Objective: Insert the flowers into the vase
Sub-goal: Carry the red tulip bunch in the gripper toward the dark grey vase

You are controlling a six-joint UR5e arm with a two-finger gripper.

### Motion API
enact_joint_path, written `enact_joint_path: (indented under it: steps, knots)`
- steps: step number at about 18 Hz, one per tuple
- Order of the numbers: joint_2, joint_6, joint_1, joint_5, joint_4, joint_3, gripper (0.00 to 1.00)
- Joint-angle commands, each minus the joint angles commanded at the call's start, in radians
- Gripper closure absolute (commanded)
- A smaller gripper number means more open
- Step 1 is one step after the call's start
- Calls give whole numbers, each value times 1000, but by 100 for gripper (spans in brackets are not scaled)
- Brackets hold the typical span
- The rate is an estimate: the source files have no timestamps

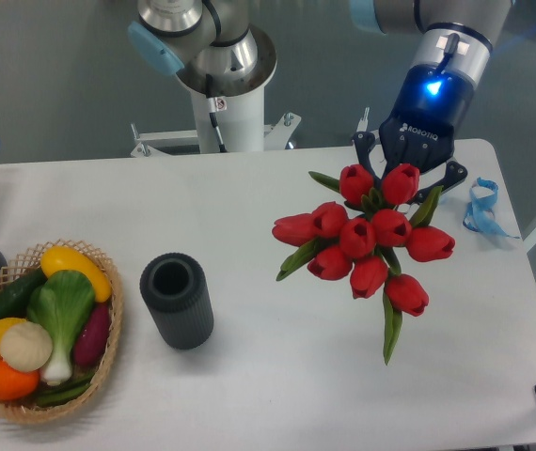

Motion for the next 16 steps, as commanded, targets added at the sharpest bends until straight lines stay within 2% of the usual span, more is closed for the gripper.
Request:
enact_joint_path:
  steps: [2,8,13,16]
  knots:
    - [0,15,-2,0,14,-21,99]
    - [-21,15,-15,-3,18,-14,99]
    - [-63,18,-69,-3,23,0,99]
    - [-93,17,-109,-3,60,12,99]
